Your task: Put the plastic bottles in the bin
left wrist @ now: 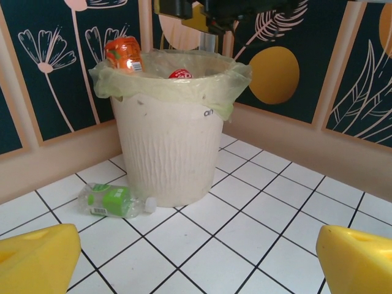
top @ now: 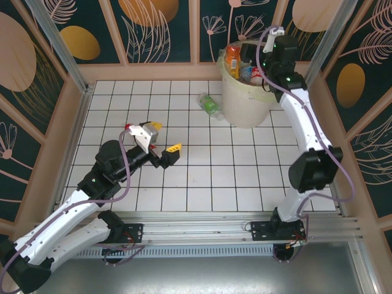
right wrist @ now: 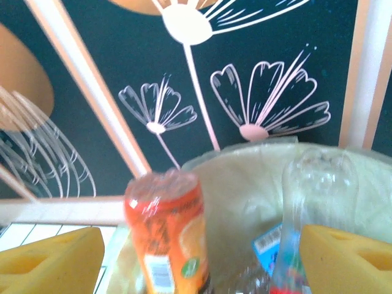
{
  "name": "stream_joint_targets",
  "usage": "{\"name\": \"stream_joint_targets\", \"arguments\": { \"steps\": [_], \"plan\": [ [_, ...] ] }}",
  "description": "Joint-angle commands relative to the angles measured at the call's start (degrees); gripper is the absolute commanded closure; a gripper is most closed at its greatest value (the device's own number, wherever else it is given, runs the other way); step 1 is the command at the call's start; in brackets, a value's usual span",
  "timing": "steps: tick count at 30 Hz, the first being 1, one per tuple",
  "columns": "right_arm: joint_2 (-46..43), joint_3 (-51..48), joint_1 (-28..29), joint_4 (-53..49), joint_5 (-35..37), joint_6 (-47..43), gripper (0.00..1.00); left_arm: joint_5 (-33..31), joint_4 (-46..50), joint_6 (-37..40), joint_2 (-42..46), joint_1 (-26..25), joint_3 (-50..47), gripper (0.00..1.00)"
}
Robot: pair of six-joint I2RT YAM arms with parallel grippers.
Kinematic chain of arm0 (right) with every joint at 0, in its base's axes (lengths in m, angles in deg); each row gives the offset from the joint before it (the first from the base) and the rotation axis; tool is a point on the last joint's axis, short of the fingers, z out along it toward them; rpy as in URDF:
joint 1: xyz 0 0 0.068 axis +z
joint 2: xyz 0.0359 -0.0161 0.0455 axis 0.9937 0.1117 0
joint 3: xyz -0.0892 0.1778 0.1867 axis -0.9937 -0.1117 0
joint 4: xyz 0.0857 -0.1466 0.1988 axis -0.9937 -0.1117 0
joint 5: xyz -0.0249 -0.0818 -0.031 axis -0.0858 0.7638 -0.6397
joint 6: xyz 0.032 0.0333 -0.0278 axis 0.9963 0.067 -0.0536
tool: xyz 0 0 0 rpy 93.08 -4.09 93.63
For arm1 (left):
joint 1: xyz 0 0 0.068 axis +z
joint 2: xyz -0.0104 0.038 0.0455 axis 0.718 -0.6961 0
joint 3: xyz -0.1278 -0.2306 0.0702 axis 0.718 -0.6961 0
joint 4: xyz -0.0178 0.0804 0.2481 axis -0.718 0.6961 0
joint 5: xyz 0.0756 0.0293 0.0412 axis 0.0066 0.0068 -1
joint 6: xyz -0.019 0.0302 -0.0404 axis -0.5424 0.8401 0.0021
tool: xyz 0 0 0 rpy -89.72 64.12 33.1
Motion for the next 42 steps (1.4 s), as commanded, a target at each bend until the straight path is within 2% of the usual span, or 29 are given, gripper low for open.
{"name": "stream_joint_targets", "arguments": {
  "steps": [1, 9, 18, 29, 34, 42],
  "plan": [
    [-7.62, -7.85, 2.15, 5.34, -0.81, -1.82, 0.16, 1.35, -0.07, 0.78, 0.62, -0.32, 1.23, 0.02],
    [-17.7, -20.1, 8.58, 4.74, 0.24, -4.59, 0.14, 0.02, -0.07, 1.4, 0.25, -0.25, 0.67, 0.02],
    [-17.86, -22.71, 15.04, 0.74, 2.15, -7.26, 0.12, 1.08, 0.38, 0.9, 0.54, -0.33, 1.48, 0.01],
    [-12.22, -24.84, 19.14, -0.15, 1.01, -12.39, 0.14, 0.73, -0.23, 0.86, 1.36, -0.25, 0.97, 0.01],
    [-6.71, -23.59, 19.14, -2.97, 0.29, -15.02, 0.16, 0.22, 0.2, 1.14, 0.95, -0.25, 1.05, 0.02],
    [4.12, -17.89, 19.14, -6.34, 4.65, -15.86, 0.17, 0.11, 0.77, 1.56, 0.79, -0.32, 1.22, 0.02]
  ]
}}
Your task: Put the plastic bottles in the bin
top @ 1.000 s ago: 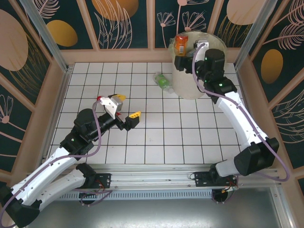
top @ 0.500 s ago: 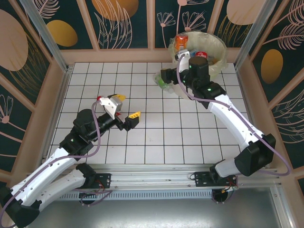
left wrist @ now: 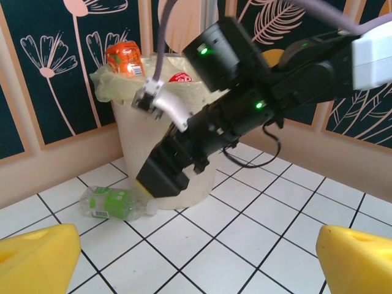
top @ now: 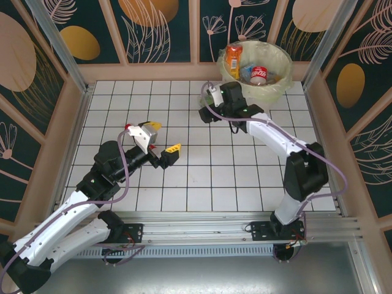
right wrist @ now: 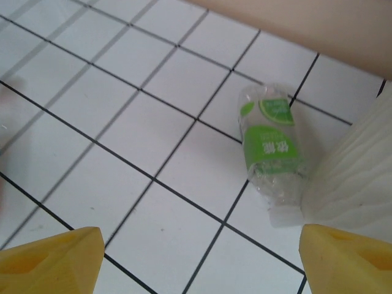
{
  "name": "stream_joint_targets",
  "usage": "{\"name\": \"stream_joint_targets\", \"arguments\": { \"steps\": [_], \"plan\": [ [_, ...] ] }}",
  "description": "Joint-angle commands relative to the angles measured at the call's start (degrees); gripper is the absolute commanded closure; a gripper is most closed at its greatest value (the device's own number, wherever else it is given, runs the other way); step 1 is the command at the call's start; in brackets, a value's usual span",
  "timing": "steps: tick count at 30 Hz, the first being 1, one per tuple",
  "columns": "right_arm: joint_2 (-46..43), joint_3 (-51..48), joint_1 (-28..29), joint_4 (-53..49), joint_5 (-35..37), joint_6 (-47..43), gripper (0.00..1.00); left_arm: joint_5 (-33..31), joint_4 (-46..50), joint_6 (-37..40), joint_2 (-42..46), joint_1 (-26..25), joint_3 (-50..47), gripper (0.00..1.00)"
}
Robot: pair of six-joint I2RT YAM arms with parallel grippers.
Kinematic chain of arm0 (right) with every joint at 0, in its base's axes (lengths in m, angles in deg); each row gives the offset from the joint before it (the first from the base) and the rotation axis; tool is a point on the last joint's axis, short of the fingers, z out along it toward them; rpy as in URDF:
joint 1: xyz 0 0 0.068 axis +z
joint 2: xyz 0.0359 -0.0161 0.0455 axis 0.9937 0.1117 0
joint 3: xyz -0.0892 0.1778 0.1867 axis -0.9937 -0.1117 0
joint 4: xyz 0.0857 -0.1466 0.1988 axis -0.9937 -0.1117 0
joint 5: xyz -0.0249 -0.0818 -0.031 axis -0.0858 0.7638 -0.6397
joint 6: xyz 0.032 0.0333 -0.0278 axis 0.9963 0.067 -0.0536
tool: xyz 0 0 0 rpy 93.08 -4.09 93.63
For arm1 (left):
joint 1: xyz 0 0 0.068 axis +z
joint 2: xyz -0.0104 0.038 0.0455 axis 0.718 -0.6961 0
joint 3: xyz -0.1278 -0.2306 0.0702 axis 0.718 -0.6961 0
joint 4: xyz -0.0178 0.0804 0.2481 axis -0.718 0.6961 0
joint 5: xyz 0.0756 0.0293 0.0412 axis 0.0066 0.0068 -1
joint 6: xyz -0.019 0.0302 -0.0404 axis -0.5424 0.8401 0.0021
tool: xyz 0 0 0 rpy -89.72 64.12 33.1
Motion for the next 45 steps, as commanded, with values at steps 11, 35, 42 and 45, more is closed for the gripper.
{"name": "stream_joint_targets", "arguments": {
  "steps": [11, 35, 42, 45],
  "plan": [
    [15.63, 14.25, 0.59, -3.58, 8.96, -1.3, 0.19, 0.73, 0.64, 1.01, 0.0, -0.35, 1.46, 0.02],
    [39.05, 42.31, -1.91, -18.28, 12.09, -1.17, 0.15, 0.11, 0.73, 1.24, -0.65, -0.32, 1.32, 0.01],
    [42.42, 45.25, -2.11, -19.38, 13.42, -0.8, 0.15, 0.03, 0.84, 1.28, -0.79, -0.28, 1.34, 0.01],
    [43.84, 46.87, -2.13, -20.31, 13.66, -0.53, 0.15, -0.07, 0.92, 1.36, -0.9, -0.3, 1.35, 0.01]
  ]
}}
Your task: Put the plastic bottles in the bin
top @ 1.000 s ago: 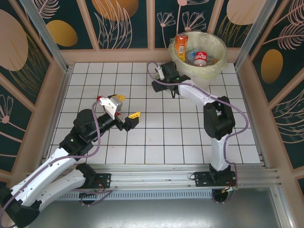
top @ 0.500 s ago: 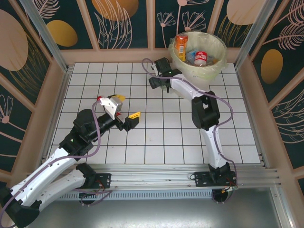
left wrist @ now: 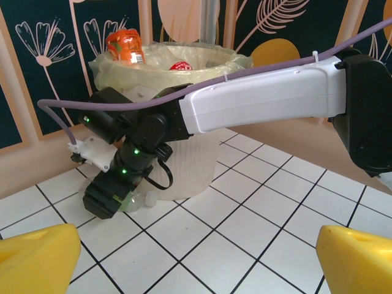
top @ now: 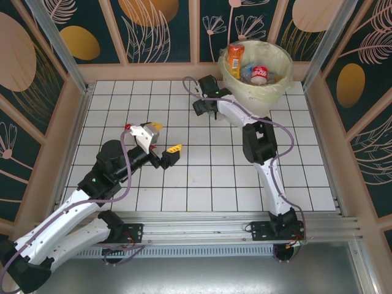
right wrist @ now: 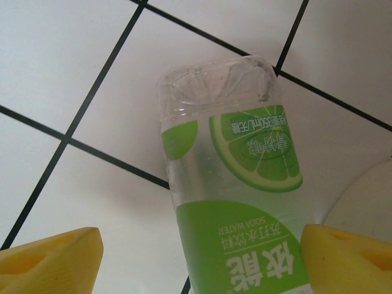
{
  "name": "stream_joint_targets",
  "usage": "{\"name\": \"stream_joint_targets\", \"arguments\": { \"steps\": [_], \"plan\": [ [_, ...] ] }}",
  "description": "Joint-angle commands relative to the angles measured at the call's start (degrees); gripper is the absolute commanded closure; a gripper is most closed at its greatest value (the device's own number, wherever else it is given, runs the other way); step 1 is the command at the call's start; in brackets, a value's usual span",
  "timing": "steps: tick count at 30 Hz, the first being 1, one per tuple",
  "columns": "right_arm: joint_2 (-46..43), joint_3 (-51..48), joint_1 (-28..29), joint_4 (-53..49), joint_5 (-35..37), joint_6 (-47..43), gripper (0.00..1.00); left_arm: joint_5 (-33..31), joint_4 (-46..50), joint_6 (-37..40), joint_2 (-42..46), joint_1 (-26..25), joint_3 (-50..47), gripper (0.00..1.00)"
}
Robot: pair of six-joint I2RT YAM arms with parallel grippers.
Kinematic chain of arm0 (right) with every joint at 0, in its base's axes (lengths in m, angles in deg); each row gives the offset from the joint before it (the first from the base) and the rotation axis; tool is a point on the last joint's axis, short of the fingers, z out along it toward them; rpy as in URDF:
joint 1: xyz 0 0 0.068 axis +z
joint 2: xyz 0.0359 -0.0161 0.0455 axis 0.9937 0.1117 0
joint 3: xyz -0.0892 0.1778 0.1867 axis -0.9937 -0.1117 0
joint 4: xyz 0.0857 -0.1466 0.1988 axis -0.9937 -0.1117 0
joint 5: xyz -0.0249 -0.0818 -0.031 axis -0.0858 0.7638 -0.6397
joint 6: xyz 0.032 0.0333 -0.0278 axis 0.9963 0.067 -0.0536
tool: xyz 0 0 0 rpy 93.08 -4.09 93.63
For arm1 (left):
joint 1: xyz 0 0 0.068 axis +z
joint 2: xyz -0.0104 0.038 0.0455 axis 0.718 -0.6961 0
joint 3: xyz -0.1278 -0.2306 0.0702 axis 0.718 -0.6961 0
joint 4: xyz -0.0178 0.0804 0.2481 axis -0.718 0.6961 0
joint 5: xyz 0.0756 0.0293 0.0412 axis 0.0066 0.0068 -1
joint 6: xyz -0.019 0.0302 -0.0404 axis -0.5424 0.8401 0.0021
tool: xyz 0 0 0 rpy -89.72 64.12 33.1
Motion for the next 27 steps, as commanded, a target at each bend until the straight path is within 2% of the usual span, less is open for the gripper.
{"name": "stream_joint_targets", "arguments": {
  "steps": [1, 6, 11, 13, 23, 27],
  "plan": [
    [2.63, 3.14, -0.68, -3.62, 1.32, 0.32, 0.15, -0.04, 0.14, 1.34, -0.05, -0.31, 1.38, 0.02],
    [0.47, 0.81, 0.51, -3.15, -4.16, -1.49, 0.17, -0.13, 0.19, 1.44, -0.13, -0.25, 1.39, 0.02],
    [-4.48, -4.39, 0.86, -0.26, -12.91, -1.96, 0.2, -0.13, 0.27, 1.54, 0.0, -0.32, 1.39, 0.01],
    [-6.55, -7.1, 0.93, 2.13, -13.56, -1.73, 0.2, -0.14, 0.27, 1.59, 0.0, -0.31, 1.43, 0.01],
    [-5.03, -6.47, 0.87, 6.29, -0.72, -0.58, 0.16, 0.31, 0.27, 1.78, 0.12, -0.24, 1.33, 0.02],
    [-2.68, -3.9, 0.76, 5.02, 1.56, -0.66, 0.15, 0.47, 0.27, 1.86, 0.08, -0.27, 1.39, 0.01]
  ]
}}
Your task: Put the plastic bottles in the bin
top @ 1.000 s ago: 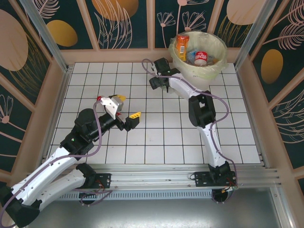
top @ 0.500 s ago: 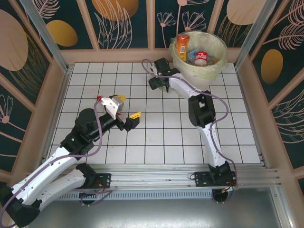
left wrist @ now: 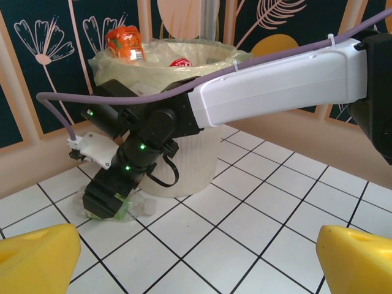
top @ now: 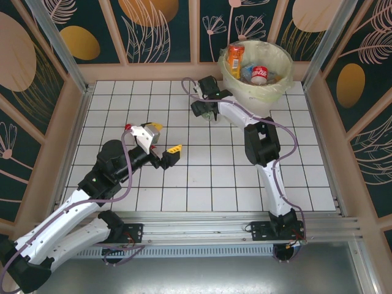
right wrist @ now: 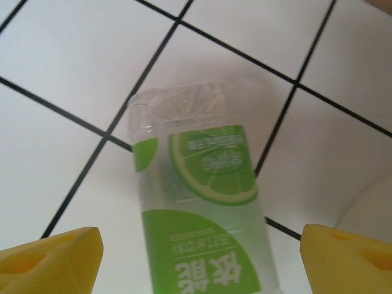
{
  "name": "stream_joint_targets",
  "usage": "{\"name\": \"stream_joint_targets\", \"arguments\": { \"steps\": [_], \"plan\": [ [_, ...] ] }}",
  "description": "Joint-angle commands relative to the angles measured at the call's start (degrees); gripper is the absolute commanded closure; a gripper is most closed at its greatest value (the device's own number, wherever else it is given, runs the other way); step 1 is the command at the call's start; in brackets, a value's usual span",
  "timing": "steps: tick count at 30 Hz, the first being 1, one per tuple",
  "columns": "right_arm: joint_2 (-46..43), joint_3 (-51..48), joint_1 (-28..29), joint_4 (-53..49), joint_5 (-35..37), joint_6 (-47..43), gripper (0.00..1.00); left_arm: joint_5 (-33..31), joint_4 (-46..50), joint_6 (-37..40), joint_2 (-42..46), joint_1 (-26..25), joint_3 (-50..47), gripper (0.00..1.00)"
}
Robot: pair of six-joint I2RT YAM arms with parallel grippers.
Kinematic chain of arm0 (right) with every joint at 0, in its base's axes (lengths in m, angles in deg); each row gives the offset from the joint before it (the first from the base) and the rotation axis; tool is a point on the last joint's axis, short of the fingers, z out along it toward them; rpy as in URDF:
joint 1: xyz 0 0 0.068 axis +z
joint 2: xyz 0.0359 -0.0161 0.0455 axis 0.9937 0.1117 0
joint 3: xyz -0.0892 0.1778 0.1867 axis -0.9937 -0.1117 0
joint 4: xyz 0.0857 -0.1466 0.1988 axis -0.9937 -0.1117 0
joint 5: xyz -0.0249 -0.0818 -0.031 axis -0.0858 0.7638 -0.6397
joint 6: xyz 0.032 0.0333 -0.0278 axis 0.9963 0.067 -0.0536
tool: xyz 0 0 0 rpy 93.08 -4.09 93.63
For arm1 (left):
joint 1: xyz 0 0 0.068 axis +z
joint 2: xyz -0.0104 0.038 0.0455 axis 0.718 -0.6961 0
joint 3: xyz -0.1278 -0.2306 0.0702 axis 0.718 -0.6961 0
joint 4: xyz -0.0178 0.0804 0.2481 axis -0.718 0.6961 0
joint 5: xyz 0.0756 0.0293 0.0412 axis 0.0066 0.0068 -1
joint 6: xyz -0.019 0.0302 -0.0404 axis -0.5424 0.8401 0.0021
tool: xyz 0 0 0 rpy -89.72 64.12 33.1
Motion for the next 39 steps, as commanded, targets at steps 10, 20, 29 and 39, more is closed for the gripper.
{"name": "stream_joint_targets", "arguments": {
  "steps": [10, 20, 29, 39],
  "plan": [
    [5.18, 5.37, -0.58, -3.76, -5.44, 0.82, 0.16, 0.76, -0.05, 1.27, -0.04, -0.28, 1.44, 0.01],
    [5.15, 4.12, -0.62, -3.59, -7.13, 0.75, 0.3, 1.6, 0.39, 1.98, 0.02, -0.27, 1.48, 0.01],
    [-0.71, -1.96, 0.14, 0.5, -7.32, 1.1, 0.43, 1.57, 0.21, 1.85, 0.15, -0.29, 1.49, 0.02],
    [-15.8, -16.09, 1.53, 8.92, -10.58, 3.33, 0.44, 0.88, -3.37, -0.28, 2.41, -0.3, -0.25, 0.02]
  ]
}}
